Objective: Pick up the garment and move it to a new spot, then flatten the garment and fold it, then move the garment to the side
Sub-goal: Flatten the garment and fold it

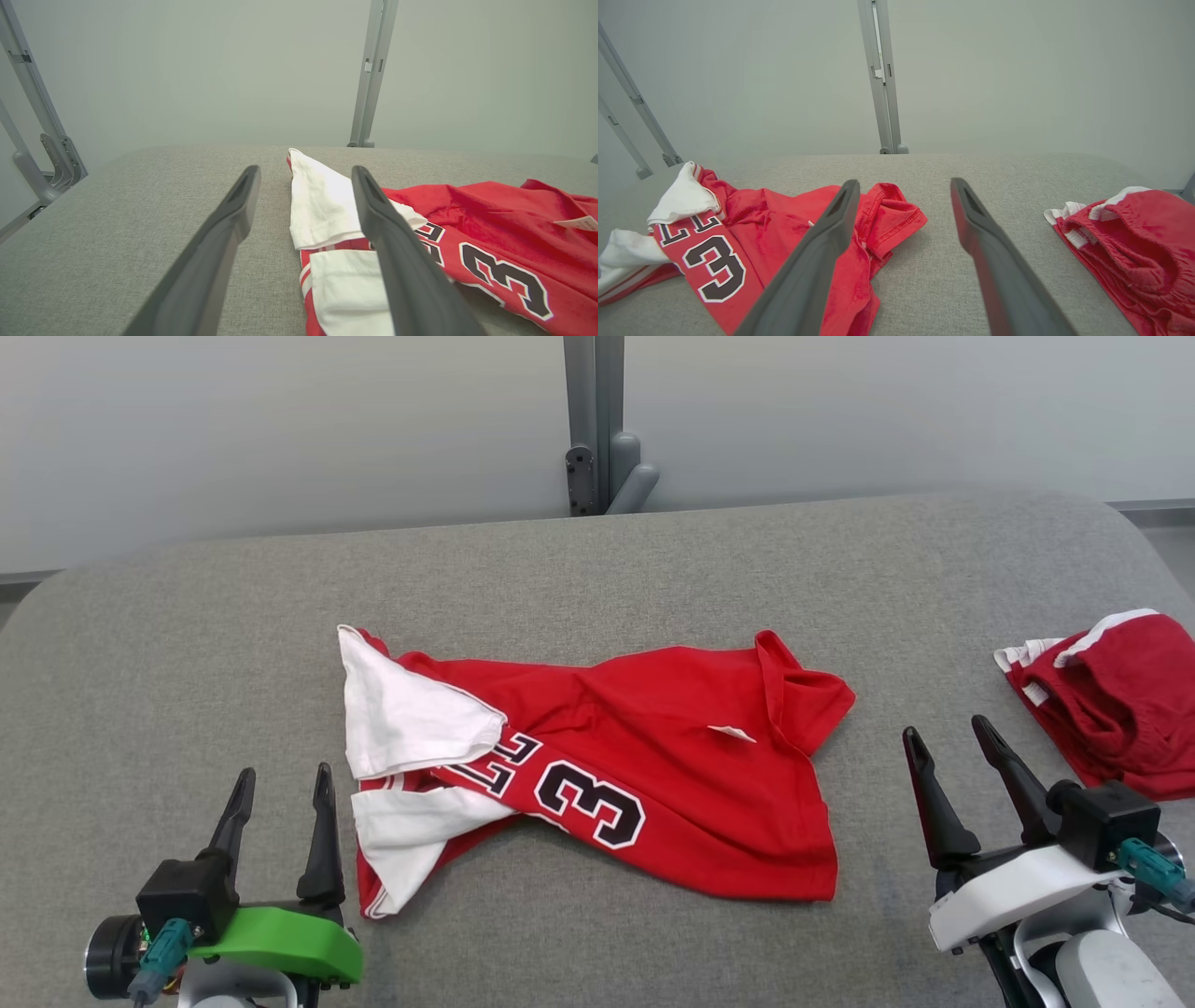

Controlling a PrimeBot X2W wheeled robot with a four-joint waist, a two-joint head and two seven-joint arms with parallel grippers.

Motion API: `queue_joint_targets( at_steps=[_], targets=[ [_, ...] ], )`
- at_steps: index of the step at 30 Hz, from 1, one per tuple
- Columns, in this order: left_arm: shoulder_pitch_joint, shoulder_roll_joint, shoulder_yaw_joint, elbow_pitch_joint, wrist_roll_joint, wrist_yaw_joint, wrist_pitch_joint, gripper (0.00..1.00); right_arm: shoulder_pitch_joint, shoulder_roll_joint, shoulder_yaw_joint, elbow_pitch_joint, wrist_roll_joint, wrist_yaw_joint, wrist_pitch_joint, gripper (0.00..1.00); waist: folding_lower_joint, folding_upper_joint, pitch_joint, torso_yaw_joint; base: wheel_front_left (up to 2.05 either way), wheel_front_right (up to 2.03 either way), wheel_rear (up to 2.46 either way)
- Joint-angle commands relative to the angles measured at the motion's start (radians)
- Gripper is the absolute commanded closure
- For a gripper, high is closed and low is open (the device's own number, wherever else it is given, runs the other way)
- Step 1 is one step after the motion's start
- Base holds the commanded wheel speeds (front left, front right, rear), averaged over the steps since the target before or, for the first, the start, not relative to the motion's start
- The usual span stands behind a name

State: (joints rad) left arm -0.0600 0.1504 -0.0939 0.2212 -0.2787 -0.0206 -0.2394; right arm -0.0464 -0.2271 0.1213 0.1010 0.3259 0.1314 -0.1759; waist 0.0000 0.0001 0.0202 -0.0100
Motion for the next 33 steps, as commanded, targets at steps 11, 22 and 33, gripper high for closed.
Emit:
queue_joint_targets(
  at_steps=[11, 22, 33],
  targets=[
    [-0.023, 0.016, -0.014, -0.019, -0.006, 0.005, 0.005, 0.0, -0.015, -0.015, 0.018, 0.004, 0.011, -0.001, 0.024, 0.0, 0.0, -0.0001, 0.022, 0.028, 0.0, 0.0, 0.0],
    [-0.14, -0.027, -0.051, 0.022, 0.005, -0.014, -0.022, 0.0, -0.272, -0.118, 0.258, 0.326, 0.145, -0.001, 0.032, 1.0, 0.0, -0.0001, 0.216, 0.169, 0.0, 0.0, 0.0],
    [-0.125, -0.029, -0.03, 0.03, 0.014, -0.019, -0.024, 0.0, -0.181, -0.101, 0.201, 0.21, 0.352, -0.001, -0.038, 1.0, 0.0, -0.0001, 0.179, 0.12, 0.0, 0.0, 0.0]
  ],
)
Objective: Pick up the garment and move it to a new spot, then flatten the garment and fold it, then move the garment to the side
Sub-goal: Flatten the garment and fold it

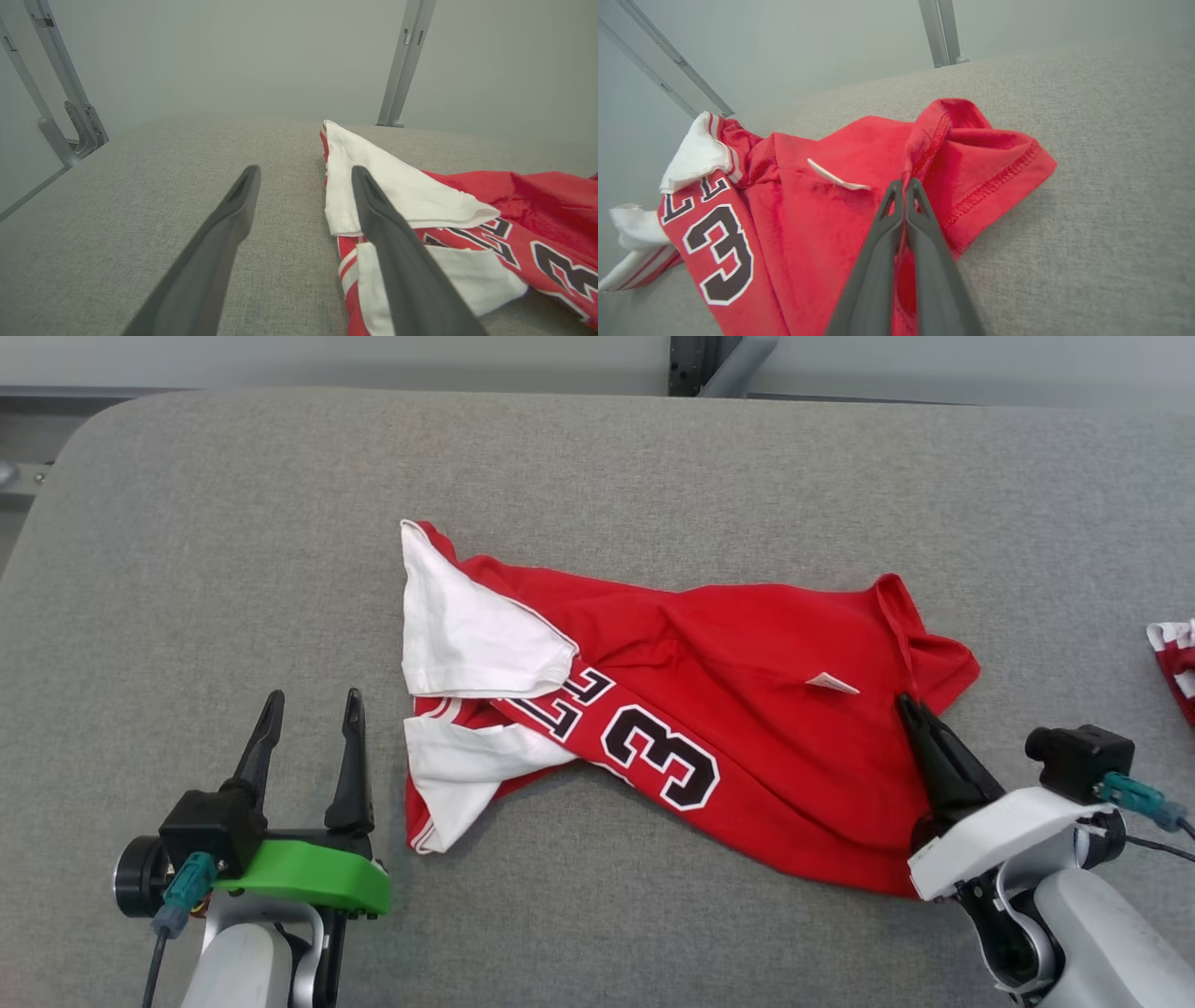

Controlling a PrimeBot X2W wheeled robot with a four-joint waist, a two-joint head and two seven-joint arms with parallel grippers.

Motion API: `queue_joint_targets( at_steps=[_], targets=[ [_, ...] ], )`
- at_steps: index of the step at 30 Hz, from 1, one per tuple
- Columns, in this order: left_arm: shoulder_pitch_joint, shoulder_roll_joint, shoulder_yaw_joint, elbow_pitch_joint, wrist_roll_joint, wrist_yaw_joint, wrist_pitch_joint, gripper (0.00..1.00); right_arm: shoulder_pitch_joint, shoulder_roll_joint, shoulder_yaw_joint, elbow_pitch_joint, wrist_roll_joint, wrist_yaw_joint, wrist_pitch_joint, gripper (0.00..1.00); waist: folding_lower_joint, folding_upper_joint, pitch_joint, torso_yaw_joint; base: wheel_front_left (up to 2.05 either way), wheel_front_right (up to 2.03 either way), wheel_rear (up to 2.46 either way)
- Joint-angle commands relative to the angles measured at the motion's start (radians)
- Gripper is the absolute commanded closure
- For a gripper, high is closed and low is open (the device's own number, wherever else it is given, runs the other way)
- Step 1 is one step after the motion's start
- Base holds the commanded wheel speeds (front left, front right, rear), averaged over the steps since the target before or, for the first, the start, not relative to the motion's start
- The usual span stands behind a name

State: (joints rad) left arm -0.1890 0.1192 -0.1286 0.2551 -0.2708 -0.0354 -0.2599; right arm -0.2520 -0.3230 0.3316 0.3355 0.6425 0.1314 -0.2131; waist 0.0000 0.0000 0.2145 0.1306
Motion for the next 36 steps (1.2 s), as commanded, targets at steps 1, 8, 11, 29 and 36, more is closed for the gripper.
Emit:
queue_joint_targets(
  at_steps=[1, 8, 11, 29, 36],
  targets=[
    [0.006, 0.003, 0.006, -0.006, 0.008, -0.004, -0.004, 0.0, 0.042, -0.014, -0.019, -0.046, 0.068, -0.001, 0.008, 1.0, 0.0, 0.0, -0.018, -0.028, 0.0, 0.0, 0.0],
    [0.001, 0.001, 0.008, -0.012, 0.018, -0.009, -0.004, 0.0, 0.111, -0.054, -0.06, -0.097, 0.216, -0.001, 0.038, 1.0, 0.0, 0.0, -0.015, -0.057, 0.0, 0.0, 0.0],
    [-0.004, 0.001, 0.008, -0.011, 0.018, -0.012, -0.004, 0.0, 0.103, -0.049, -0.046, -0.073, 0.232, -0.001, 0.031, 1.0, 0.0, 0.0, -0.013, -0.062, 0.0, 0.0, 0.0],
    [0.028, 0.009, 0.029, -0.01, 0.019, -0.007, -0.004, 0.0, 0.069, -0.025, -0.222, -0.004, -0.021, -0.001, -0.053, 0.0, 0.0, 0.0, -0.054, -0.091, 0.0, 0.0, 0.0],
    [0.064, 0.021, 0.037, -0.007, 0.014, -0.001, -0.004, 0.0, 0.105, 0.009, -0.237, -0.145, -0.223, -0.001, -0.05, 0.0, 0.0, 0.0, -0.103, -0.105, 0.0, 0.0, 0.0]
  ],
)
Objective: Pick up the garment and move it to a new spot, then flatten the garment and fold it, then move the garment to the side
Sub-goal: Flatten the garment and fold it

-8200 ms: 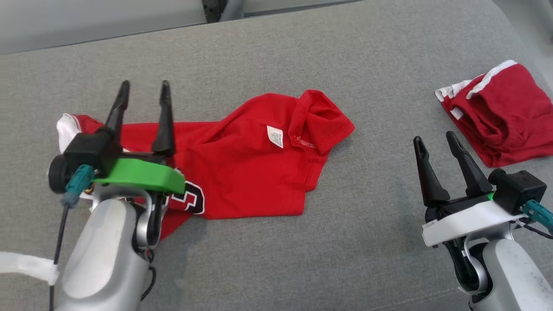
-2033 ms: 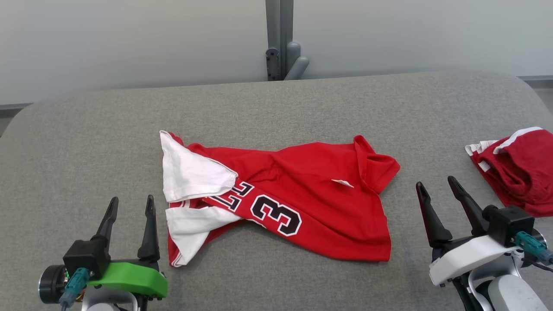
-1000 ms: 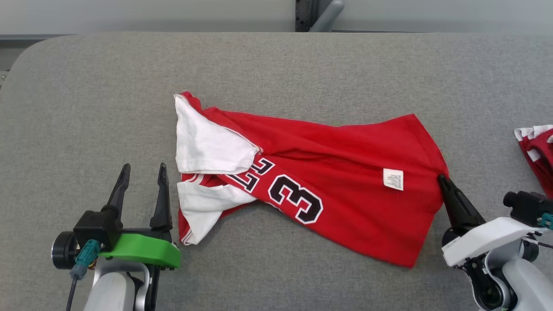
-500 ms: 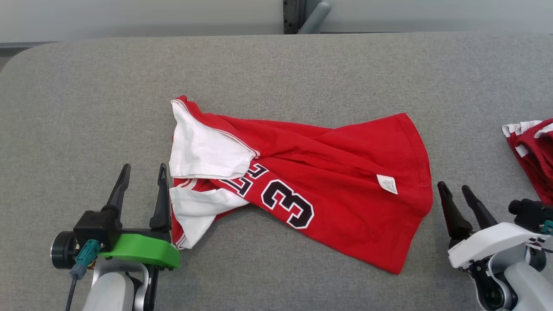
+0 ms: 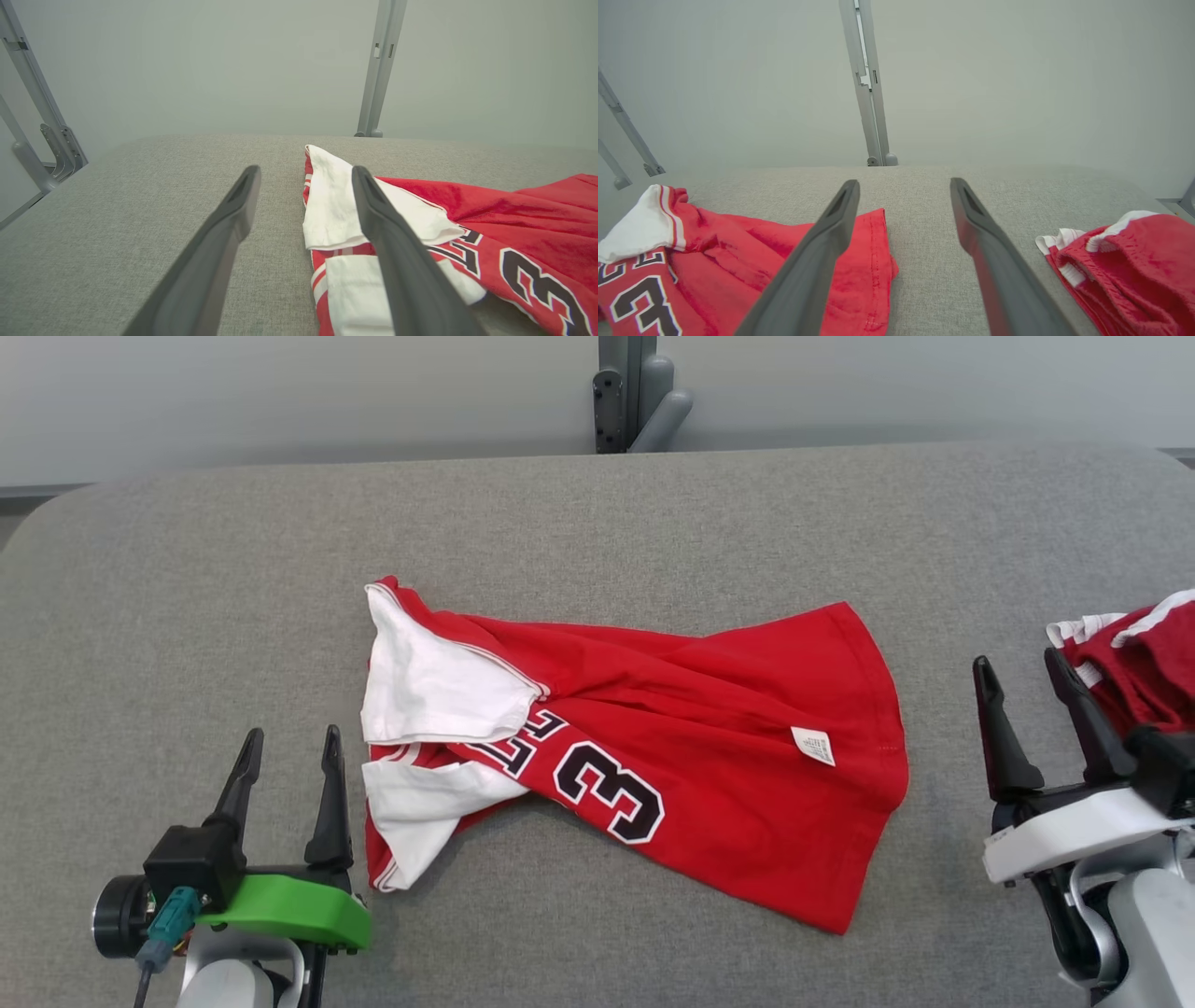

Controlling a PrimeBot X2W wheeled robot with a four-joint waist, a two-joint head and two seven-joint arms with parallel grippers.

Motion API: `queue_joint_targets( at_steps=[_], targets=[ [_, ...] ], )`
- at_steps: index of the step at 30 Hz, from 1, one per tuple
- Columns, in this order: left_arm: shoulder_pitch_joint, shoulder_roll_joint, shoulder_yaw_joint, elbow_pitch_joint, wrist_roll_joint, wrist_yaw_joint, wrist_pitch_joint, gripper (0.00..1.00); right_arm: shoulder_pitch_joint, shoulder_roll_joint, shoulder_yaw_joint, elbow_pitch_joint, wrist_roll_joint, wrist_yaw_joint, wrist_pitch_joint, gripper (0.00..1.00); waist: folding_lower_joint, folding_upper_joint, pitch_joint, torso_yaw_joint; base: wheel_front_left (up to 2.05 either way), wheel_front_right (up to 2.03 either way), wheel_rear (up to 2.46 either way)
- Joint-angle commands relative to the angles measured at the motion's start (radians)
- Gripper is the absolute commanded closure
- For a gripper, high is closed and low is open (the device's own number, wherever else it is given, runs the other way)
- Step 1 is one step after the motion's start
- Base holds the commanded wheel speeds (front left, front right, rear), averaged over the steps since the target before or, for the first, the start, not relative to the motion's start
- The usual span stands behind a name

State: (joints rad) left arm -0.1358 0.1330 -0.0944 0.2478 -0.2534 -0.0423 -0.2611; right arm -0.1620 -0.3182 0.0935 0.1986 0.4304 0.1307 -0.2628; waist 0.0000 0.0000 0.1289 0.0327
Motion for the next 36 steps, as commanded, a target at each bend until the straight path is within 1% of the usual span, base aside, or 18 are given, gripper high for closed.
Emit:
queue_joint_targets(
  at_steps=[1, 4, 9, 18, 22, 25, 30, 36],
  targets=[
    [0.016, 0.009, 0.002, 0.001, -0.004, 0.005, -0.003, 0.0, 0.024, 0.011, 0.005, -0.025, -0.029, 0.0, 0.009, 0.0, 0.0, 0.0, -0.024, -0.009, 0.0, 0.0, 0.0],
    [0.032, 0.015, -0.001, 0.001, -0.007, 0.005, 0.003, 0.0, 0.056, 0.029, 0.009, -0.072, -0.071, 0.0, 0.035, 0.0, 0.0, 0.0, -0.042, -0.015, 0.0, 0.0, 0.0],
    [0.048, 0.023, -0.002, -0.01, -0.016, 0.007, 0.021, 0.0, 0.111, 0.059, 0.002, -0.129, -0.103, 0.0, 0.074, 0.0, 0.0, 0.0, -0.058, -0.022, 0.0, 0.0, 0.0],
    [0.054, 0.033, -0.01, -0.032, -0.025, 0.011, 0.049, 0.0, 0.142, 0.085, -0.01, -0.17, -0.109, 0.0, 0.104, 0.0, 0.0, 0.0, -0.063, -0.026, 0.0, 0.0, 0.0],
    [0.016, 0.035, -0.017, -0.032, -0.032, 0.001, 0.075, 0.0, 0.133, 0.088, -0.006, -0.177, -0.106, 0.0, 0.108, 0.0, 0.0, 0.0, -0.05, -0.029, 0.0, 0.0, 0.0],
    [-0.029, 0.037, -0.028, -0.009, -0.045, -0.016, 0.126, 0.0, 0.116, 0.086, 0.003, -0.182, -0.106, 0.0, 0.109, 0.0, 0.0, 0.0, -0.033, -0.039, 0.0, 0.0, 0.0],
    [-0.11, 0.041, -0.044, 0.076, -0.097, -0.044, 0.23, 0.0, 0.096, 0.082, 0.02, -0.178, -0.101, 0.0, 0.106, 0.0, 0.0, 0.0, 0.002, -0.068, 0.0, 0.0, 0.0],
    [-0.197, 0.063, -0.039, 0.219, -0.156, -0.068, 0.286, 0.0, 0.072, 0.084, 0.034, -0.164, -0.097, 0.0, 0.096, 0.0, 0.0, 0.0, 0.049, -0.099, 0.0, 0.0, 0.0]
  ],
)
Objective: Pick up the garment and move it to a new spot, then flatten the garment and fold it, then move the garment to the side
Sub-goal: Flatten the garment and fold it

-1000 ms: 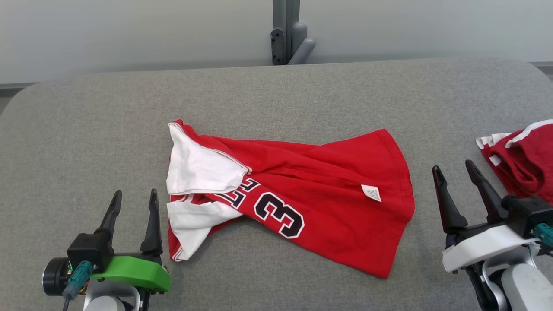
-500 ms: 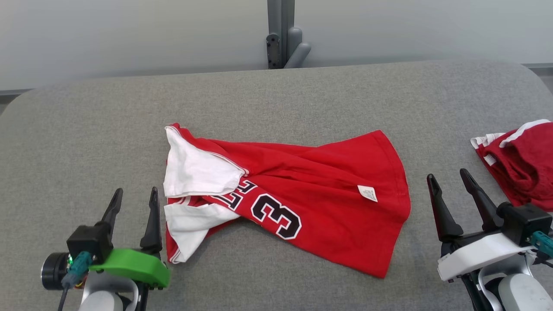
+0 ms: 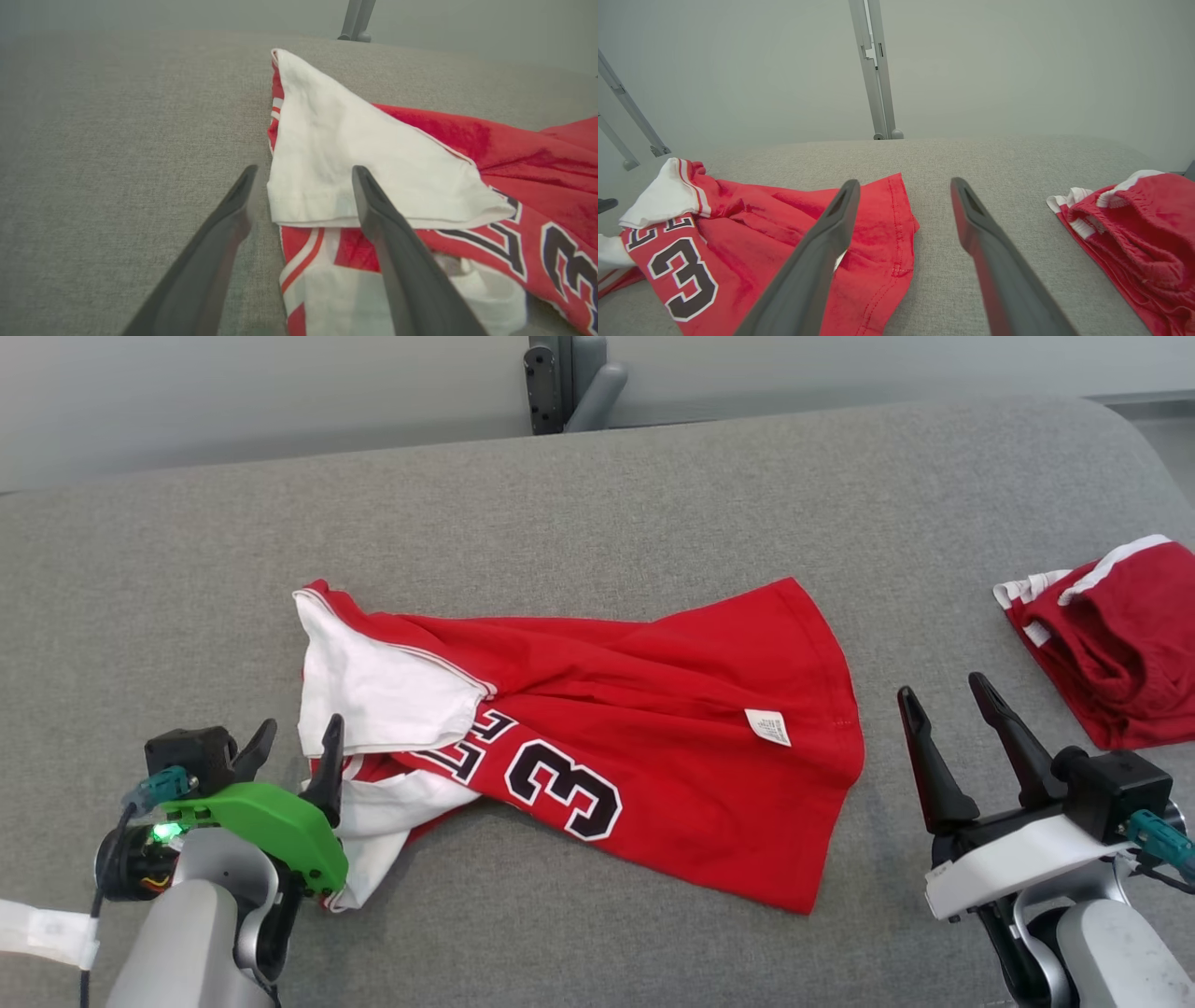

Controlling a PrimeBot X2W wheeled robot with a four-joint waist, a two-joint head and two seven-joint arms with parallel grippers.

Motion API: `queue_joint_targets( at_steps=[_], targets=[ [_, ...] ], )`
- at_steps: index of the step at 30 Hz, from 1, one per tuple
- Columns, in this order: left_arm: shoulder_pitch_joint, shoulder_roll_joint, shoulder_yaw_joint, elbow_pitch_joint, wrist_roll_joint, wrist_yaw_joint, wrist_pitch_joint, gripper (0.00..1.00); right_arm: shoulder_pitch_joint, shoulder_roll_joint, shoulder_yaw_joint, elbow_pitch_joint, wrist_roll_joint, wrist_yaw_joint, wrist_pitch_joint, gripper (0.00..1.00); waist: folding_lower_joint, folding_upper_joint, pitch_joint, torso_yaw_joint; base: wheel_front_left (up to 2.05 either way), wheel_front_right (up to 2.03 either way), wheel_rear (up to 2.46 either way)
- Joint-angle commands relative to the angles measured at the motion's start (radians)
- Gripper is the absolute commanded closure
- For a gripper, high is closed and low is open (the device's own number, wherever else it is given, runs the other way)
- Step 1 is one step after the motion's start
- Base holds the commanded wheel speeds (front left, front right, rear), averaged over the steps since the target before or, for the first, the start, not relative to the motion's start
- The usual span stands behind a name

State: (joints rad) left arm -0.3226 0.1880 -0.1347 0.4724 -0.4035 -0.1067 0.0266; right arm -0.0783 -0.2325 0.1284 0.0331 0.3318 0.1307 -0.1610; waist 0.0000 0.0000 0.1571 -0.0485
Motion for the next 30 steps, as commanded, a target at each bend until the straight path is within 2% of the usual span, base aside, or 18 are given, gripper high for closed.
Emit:
queue_joint_targets(
  at_steps=[1, 6, 11, 13, 15, 16, 17, 24, 30],
  targets=[
    [-0.024, 0.014, 0.003, 0.02, -0.013, -0.007, 0.004, 0.0, -0.016, -0.001, 0.002, 0.003, 0.003, 0.0, -0.008, 0.0, 0.0, 0.0, 0.028, -0.022, 0.0, 0.0, 0.0],
    [-0.07, 0.028, 0.001, 0.127, -0.042, -0.015, 0.019, 0.0, -0.035, -0.005, 0.006, 0.014, 0.006, 0.0, -0.017, 0.0, 0.0, 0.0, 0.053, -0.036, 0.0, 0.0, 0.0],
    [-0.105, 0.038, -0.019, 0.203, -0.058, -0.02, -0.01, 0.0, -0.044, -0.01, 0.007, 0.023, 0.008, 0.0, -0.024, 0.0, 0.0, 0.0, 0.064, -0.039, 0.0, 0.0, 0.0],
    [-0.114, 0.042, -0.031, 0.218, -0.052, -0.021, -0.025, 0.28, -0.044, -0.011, 0.004, 0.024, 0.006, 0.0, -0.025, 0.0, 0.0, 0.0, 0.065, -0.039, 0.0, 0.0, 0.0],
    [-0.12, 0.043, -0.041, 0.23, -0.057, -0.023, -0.041, 0.62, -0.046, -0.011, 0.002, 0.024, 0.006, 0.0, -0.025, 0.0, 0.0, 0.0, 0.066, -0.037, 0.0, 0.0, 0.0],
    [-0.123, 0.044, -0.046, 0.233, -0.057, -0.022, -0.05, 0.9, -0.046, -0.011, 0.002, 0.024, 0.005, 0.0, -0.025, 0.0, 0.0, 0.0, 0.066, -0.037, 0.0, 0.0, 0.0],
    [-0.125, 0.044, -0.051, 0.238, -0.06, -0.023, -0.055, 1.0, -0.047, -0.011, 0.001, 0.024, 0.005, 0.0, -0.025, 0.0, 0.0, 0.0, 0.065, -0.037, 0.0, 0.0, 0.0],
    [-0.145, 0.076, -0.099, 0.233, -0.014, -0.021, -0.146, 1.0, -0.046, -0.009, -0.004, 0.026, 0.011, 0.0, -0.026, 0.0, 0.0, 0.0, 0.063, -0.032, 0.0, 0.0, 0.0],
    [-0.155, 0.086, -0.096, 0.184, -0.001, -0.007, -0.208, 1.0, -0.031, -0.006, -0.013, 0.028, 0.017, 0.0, -0.023, 0.0, 0.0, 0.0, 0.055, -0.021, 0.0, 0.0, 0.0]
  ],
)
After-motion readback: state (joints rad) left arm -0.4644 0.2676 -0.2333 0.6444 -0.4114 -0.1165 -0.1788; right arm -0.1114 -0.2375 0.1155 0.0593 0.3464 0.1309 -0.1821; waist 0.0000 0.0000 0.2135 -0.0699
